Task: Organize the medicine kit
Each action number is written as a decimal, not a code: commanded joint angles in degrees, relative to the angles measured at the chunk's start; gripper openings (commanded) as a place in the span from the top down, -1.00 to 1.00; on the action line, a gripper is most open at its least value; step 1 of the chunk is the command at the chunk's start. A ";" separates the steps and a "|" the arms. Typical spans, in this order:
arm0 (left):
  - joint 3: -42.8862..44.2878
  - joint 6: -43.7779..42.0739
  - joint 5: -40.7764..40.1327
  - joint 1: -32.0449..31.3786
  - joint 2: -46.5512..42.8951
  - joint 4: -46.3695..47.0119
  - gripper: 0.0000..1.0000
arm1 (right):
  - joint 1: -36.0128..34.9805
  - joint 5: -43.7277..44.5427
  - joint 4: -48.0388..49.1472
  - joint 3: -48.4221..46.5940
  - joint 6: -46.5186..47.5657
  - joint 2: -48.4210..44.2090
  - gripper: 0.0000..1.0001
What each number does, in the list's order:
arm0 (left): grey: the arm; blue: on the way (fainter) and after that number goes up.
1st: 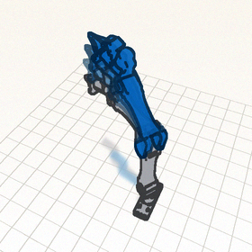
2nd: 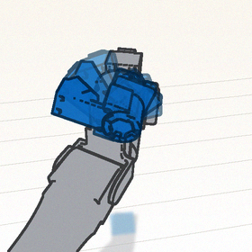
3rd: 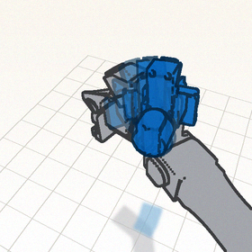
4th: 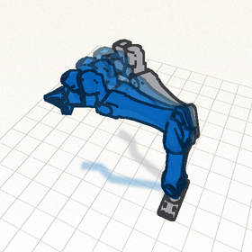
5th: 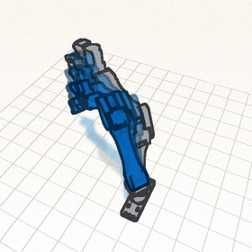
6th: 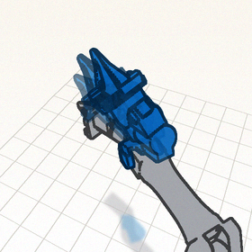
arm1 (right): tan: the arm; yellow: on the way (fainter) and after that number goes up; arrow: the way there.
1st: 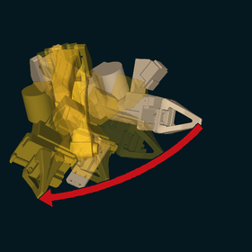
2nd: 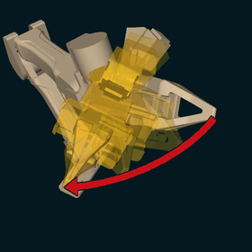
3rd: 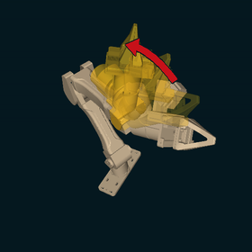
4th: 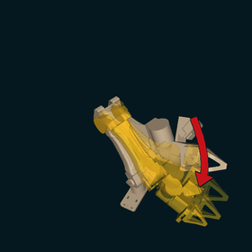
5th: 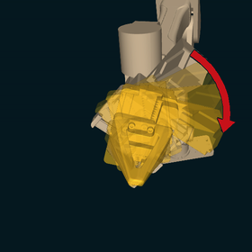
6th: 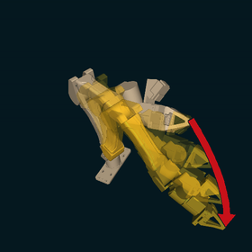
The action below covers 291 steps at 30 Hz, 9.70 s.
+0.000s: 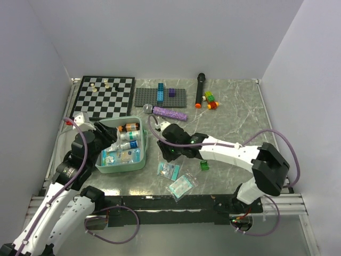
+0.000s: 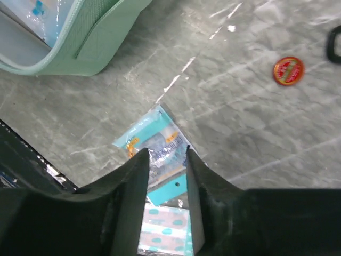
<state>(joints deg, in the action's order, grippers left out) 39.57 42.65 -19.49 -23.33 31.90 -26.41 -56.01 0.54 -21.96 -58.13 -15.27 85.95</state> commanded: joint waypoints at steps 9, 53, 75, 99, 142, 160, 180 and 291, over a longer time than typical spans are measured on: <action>-0.90 -0.03 -0.64 -0.22 -2.19 -0.92 -0.08 | -0.68 -2.64 -2.57 -2.96 -0.29 11.16 0.14; 4.11 -0.20 -11.45 -0.22 -10.27 -6.63 -0.12 | -1.91 -11.34 -9.42 -51.37 6.39 31.28 0.80; 3.05 0.24 -12.59 -0.22 -11.68 -7.95 -0.16 | -8.77 -19.87 -7.58 -53.76 3.05 41.58 0.29; 2.70 0.85 -12.24 -0.22 -12.39 -7.51 -0.17 | -6.92 -12.13 2.62 -35.03 0.77 23.29 -0.06; -5.39 -1.25 16.40 -1.71 19.94 19.11 -0.32 | 3.80 14.15 1.91 13.21 -8.81 -19.24 -0.43; 1.74 -2.14 11.31 -14.02 42.81 19.73 -0.19 | 5.56 12.12 3.50 15.68 -7.68 -20.38 -0.54; 2.88 -0.82 8.24 -33.88 46.15 22.11 -0.06 | 10.13 12.92 6.57 17.88 -9.61 -18.28 -0.50; -2.74 20.10 -33.69 -33.53 -4.13 -11.39 -0.35 | 11.16 3.34 2.97 -12.64 -3.81 0.72 -0.25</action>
<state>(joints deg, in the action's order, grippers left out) 35.75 63.68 -52.45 -57.01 27.68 -40.69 -53.43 1.37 -25.12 -75.53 -17.26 95.00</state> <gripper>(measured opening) 0.675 0.652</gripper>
